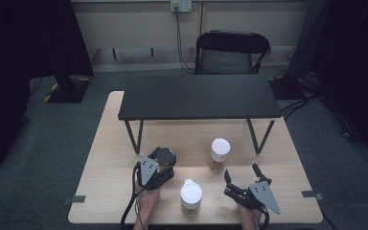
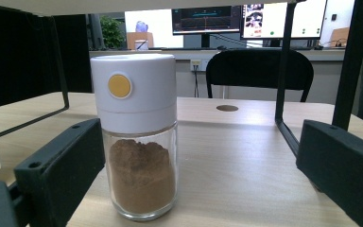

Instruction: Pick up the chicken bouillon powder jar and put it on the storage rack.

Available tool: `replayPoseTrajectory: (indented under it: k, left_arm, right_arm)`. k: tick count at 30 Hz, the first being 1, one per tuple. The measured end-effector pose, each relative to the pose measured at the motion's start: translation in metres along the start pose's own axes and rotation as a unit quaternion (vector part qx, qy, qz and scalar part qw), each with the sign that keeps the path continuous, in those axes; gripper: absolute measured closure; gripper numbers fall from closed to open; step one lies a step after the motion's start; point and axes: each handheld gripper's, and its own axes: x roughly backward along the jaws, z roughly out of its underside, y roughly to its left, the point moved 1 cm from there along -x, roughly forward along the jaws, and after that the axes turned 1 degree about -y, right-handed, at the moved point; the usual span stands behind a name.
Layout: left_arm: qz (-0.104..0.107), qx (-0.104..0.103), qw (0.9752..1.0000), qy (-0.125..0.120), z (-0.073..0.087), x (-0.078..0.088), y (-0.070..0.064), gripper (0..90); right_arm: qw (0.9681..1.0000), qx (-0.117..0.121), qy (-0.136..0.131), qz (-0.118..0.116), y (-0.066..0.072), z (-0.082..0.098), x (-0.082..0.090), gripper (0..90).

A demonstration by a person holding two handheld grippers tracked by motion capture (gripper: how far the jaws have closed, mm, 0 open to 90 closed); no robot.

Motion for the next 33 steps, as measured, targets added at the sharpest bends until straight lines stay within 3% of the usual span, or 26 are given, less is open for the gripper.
replayPoseTrajectory:
  k: [15, 33]
  left_arm:
    - [0.004, -0.011, 0.9999, -0.011, -0.017, 0.007, -0.002, 35.2]
    - [0.018, -0.004, 0.9997, -0.014, -0.030, 0.009, -0.001, 35.2]
  right_arm:
    - [1.0000, 0.000, 0.000, 0.000, 0.000, 0.000, 0.000, 0.8]
    - [1.0000, 0.003, 0.000, 0.001, 0.001, 0.000, 0.000, 0.8]
